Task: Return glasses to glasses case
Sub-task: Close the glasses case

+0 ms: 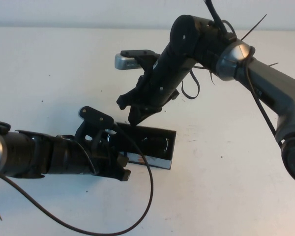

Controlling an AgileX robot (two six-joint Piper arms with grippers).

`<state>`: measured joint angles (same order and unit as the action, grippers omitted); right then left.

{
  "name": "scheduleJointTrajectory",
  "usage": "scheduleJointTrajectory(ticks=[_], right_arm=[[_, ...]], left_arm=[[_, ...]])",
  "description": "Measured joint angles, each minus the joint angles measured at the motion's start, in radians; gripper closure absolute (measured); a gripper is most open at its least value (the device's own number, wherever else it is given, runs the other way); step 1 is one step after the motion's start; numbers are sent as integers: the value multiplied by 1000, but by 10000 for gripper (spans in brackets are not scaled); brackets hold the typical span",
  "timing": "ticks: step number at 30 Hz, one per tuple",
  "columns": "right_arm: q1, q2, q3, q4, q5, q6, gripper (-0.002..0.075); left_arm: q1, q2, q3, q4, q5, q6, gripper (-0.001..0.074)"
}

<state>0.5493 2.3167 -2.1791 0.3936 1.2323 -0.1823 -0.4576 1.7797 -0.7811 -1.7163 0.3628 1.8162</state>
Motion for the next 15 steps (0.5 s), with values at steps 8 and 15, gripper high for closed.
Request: scheduleJointTrajectory(ticks=[8,15], right_arm=[[32,-52,146,20,0,5,737],[34,-59,211,20,-11,6,737]], left_arm=[[0,0,0,0,0,0,736],[0,0,0,0,-2,0,736]])
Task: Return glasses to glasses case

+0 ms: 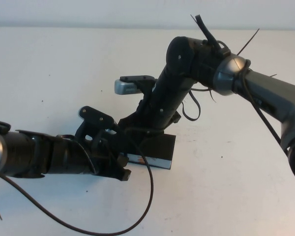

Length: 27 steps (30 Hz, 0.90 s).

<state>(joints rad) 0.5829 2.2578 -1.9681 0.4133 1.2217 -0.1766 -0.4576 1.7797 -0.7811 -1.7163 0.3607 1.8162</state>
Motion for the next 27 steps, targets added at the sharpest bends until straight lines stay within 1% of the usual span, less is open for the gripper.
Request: scheduleJointTrajectory(ticks=[6,13,18,22,27], right_arm=[[0,-2,0,-3,-2,0,737],[-2,-48,-32,-112,1,15,737],[-20,-101,-39,-135,3,22,737],[-46,-152,-39,-158,6,35,737],[-69,-288,14,-248,8,76,737]], left_arm=[[0,-22,0,17,2,-25,736],[0,-140,0,205,2,-217,736],[0,-230,2,301,0,-297,736],[0,-359,40,321,-67,-324,736],[0,-631,158,313,-214,-333,736]])
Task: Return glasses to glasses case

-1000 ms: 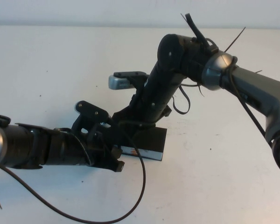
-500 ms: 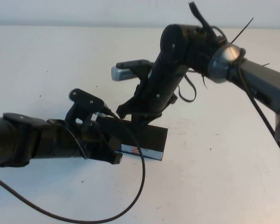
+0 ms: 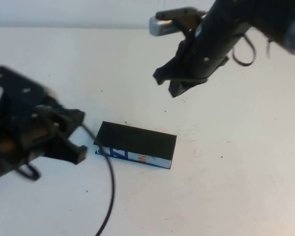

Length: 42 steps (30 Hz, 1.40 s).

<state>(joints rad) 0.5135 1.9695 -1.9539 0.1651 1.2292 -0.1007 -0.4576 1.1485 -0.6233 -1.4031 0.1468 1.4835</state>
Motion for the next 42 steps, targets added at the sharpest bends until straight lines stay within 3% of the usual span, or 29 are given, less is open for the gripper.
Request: scheduleJointTrajectory(ticks=[10,17,32,42], right_arm=[[-2,-433,362,-32,0,73,737],[-2,-821,709,-52,-129,101,737],[-2,-1607,1305,-52,-555,101,737],[-2,-1737,1406,-5,-588,101,737]], left_arm=[[0,-649,217,-65,-32,-24,736],[0,-982,368,-93,-119,-24,736],[0,-1074,649,-110,-187,-24,736],[0,-1074,649,-113,-189,-24,736]])
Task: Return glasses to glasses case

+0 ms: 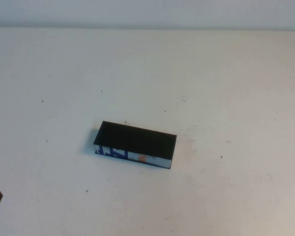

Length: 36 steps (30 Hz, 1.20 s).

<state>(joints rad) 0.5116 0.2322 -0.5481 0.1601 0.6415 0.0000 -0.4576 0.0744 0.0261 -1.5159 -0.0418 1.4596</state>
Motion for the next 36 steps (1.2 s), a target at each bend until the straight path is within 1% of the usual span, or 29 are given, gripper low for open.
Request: scheduleJointTrajectory(ticks=[5,10,14,16,18,20,26,28,29,31,34,36], right_arm=[[0,0,6,-29,33,0,737],[0,0,6,-20,49,0,737],[0,0,8,-82,78,0,737],[0,-2,21,-125,47,27,737],[-18,-6,60,-185,-33,76,737],[-93,-8,132,-235,-148,112,737],[-484,-52,407,-224,-459,132,737],[-572,-100,465,-202,-507,134,737],[-602,-128,488,-194,-521,134,737],[-627,-181,520,-186,-530,134,737],[-627,-235,555,-181,-530,134,737],[-609,-240,569,-177,-523,136,737]], left_arm=[[0,0,0,0,0,0,736],[0,0,0,-2,0,0,736],[0,0,0,-2,0,0,736],[0,0,0,-2,0,0,736],[0,0,0,-2,0,0,736],[0,0,0,-2,0,0,736],[0,0,0,-2,0,0,736],[0,0,0,-2,0,0,736],[0,0,0,-2,0,0,736],[0,0,0,-2,0,0,736],[0,0,0,-2,0,0,736],[0,0,0,-2,0,0,736]])
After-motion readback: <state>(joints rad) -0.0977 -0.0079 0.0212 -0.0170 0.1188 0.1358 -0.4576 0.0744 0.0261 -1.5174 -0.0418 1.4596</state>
